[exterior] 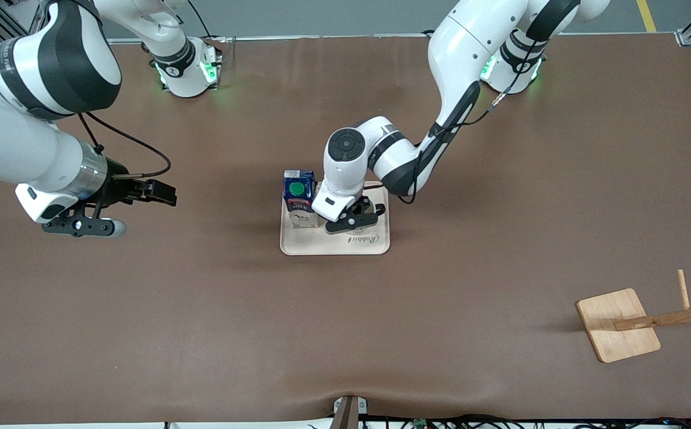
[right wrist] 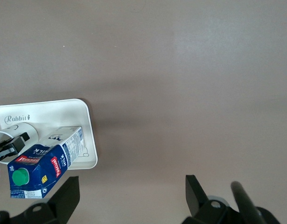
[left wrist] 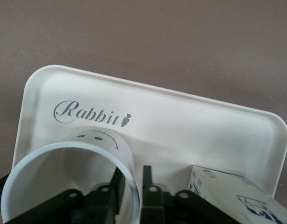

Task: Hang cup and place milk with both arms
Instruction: 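Lower the left gripper into the mug and grip its rim, then carry the mug toward the wooden stand while the right gripper grasps the milk, then lift the milk carton off the tray with the right gripper, then hang the mug handle on the stand peg with the left gripper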

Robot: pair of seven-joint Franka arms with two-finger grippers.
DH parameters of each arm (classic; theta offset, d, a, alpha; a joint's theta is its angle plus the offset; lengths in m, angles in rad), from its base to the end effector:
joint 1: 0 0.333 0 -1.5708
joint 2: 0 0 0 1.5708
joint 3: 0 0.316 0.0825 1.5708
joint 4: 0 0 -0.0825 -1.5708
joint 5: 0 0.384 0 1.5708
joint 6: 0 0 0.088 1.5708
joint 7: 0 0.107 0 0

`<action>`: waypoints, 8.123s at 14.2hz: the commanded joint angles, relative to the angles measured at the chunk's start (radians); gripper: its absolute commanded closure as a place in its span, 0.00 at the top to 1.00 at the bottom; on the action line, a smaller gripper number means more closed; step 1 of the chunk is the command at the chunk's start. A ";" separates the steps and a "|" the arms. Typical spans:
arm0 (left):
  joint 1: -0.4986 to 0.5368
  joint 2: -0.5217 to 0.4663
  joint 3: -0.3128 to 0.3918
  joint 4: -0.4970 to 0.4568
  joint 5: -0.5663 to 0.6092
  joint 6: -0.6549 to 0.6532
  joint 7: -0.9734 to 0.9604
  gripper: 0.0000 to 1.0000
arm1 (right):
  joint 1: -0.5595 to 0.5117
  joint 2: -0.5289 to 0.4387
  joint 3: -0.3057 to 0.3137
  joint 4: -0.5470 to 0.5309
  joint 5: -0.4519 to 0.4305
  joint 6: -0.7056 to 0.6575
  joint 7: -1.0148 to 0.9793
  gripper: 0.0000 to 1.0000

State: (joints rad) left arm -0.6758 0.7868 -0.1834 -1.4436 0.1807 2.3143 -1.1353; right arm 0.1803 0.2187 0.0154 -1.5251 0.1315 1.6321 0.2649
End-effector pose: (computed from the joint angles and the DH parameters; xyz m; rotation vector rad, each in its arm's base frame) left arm 0.5013 -0.5358 0.2352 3.0449 0.3353 0.0977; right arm 0.6030 0.1322 0.5235 -3.0266 0.1284 0.2113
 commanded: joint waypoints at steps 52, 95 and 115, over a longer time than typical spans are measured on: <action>0.779 -0.638 -0.004 -0.304 0.276 -0.156 1.887 0.00 | 0.478 0.275 -0.009 -0.030 -0.038 0.189 0.184 1.00; 0.898 -0.535 -0.004 -0.318 0.166 0.030 1.967 1.00 | -0.331 0.151 -0.015 -0.179 -0.202 0.066 -0.513 0.18; 0.895 -0.613 -0.105 -0.022 -0.101 -0.614 1.404 1.00 | -0.323 0.160 0.005 -0.031 -0.179 0.000 -0.506 1.00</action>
State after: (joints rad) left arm 0.2114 0.1700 -0.2889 -1.5140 0.0966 1.7653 0.2821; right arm -0.1490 0.3892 0.0107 -1.6000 -0.0473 1.6550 -0.2362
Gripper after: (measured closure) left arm 0.000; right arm 0.000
